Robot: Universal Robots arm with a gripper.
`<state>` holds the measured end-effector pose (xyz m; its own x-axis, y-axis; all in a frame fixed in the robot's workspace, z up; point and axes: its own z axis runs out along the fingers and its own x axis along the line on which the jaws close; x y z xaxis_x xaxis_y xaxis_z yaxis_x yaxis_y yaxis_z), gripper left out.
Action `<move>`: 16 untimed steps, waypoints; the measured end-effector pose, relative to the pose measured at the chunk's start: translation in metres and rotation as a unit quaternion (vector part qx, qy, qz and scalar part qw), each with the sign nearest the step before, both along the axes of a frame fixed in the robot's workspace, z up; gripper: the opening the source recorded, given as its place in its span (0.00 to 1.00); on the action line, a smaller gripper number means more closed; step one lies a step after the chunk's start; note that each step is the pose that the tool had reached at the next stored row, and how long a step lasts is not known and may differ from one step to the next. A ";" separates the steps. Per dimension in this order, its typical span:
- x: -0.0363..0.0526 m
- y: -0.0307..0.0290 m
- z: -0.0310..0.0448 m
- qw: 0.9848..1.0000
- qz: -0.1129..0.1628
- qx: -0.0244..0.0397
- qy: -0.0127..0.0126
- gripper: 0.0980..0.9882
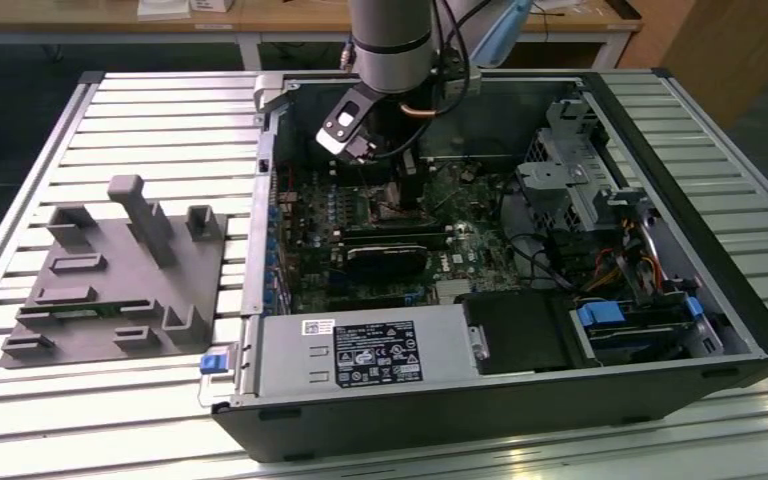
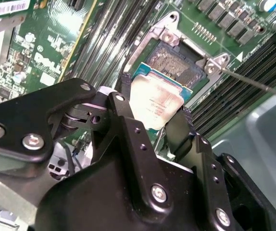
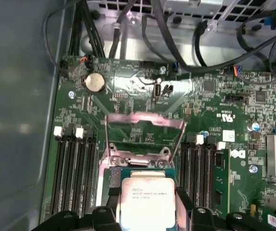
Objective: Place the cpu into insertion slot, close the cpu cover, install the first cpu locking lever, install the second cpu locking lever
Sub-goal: 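Place the cpu into insertion slot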
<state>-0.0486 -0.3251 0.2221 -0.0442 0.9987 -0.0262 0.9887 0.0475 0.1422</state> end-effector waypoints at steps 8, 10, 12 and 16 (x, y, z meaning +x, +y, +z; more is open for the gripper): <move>-0.0045 0.0037 -0.0093 1.000 0.000 -0.001 0.000 0.49; -0.0050 0.0051 -0.0116 1.000 0.000 -0.001 0.000 0.49; -0.0054 0.0057 -0.0145 1.000 0.000 -0.001 0.000 0.49; -0.0057 0.0058 -0.0197 1.000 0.000 -0.001 0.000 0.49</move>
